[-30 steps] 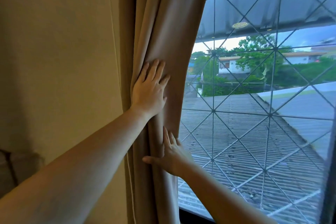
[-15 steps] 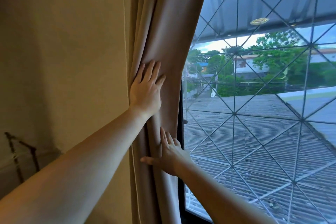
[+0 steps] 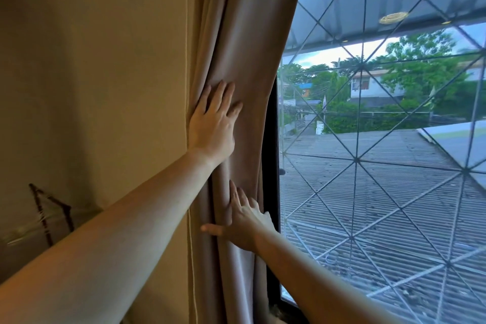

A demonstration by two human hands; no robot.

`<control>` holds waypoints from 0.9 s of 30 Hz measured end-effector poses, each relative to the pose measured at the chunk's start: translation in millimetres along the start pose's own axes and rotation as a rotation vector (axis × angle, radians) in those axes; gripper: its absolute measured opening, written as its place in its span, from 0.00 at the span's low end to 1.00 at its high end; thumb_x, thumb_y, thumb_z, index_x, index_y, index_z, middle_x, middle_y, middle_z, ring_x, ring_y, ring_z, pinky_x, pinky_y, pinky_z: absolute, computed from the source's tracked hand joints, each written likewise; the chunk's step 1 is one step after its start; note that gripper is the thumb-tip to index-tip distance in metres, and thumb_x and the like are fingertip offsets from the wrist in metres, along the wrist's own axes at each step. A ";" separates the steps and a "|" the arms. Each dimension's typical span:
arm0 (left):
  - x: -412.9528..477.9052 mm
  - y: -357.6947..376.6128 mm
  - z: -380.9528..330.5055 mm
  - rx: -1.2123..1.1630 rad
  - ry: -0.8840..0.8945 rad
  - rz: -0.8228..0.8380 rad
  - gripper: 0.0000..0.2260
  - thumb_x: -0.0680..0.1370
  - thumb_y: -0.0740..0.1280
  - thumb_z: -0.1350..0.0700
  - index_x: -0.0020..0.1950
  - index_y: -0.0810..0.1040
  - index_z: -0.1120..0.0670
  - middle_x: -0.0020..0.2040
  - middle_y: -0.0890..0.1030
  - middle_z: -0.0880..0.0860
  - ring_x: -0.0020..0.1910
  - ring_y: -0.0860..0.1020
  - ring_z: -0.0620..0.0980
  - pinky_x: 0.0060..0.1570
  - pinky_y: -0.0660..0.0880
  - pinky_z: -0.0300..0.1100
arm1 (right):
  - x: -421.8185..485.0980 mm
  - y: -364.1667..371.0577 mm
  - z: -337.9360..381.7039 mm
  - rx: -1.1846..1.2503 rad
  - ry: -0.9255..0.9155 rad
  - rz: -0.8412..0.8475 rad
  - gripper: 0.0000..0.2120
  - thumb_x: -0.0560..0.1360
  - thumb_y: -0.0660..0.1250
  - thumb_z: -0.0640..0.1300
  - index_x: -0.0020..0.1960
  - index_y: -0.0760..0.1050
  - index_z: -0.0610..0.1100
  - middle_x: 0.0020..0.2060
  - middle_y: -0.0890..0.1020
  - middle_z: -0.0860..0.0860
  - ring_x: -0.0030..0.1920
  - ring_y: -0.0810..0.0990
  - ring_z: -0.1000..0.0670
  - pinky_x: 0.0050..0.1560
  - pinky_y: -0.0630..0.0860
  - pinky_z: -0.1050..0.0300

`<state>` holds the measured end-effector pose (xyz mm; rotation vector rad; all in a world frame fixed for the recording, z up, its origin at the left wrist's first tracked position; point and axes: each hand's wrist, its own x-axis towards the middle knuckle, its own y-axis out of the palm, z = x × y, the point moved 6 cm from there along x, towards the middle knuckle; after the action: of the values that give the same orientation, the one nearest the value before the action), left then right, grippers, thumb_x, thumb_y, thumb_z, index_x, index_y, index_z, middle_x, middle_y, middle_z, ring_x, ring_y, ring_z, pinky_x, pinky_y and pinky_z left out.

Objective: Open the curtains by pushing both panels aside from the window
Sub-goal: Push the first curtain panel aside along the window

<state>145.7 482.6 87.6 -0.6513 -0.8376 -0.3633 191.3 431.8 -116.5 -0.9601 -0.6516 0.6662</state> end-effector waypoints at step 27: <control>-6.9 -98.7 -117.6 -0.332 0.024 -0.099 0.28 0.83 0.64 0.43 0.84 0.69 0.47 0.88 0.57 0.58 0.89 0.53 0.59 0.87 0.49 0.61 | -136.2 -50.2 -127.0 -0.136 0.118 -0.079 0.60 0.62 0.49 0.88 0.84 0.34 0.60 0.86 0.51 0.49 0.83 0.53 0.40 0.73 0.68 0.32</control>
<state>155.0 331.3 62.2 -0.9135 -0.7952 -0.6070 211.9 243.5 -152.7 -1.0853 -0.6333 0.4961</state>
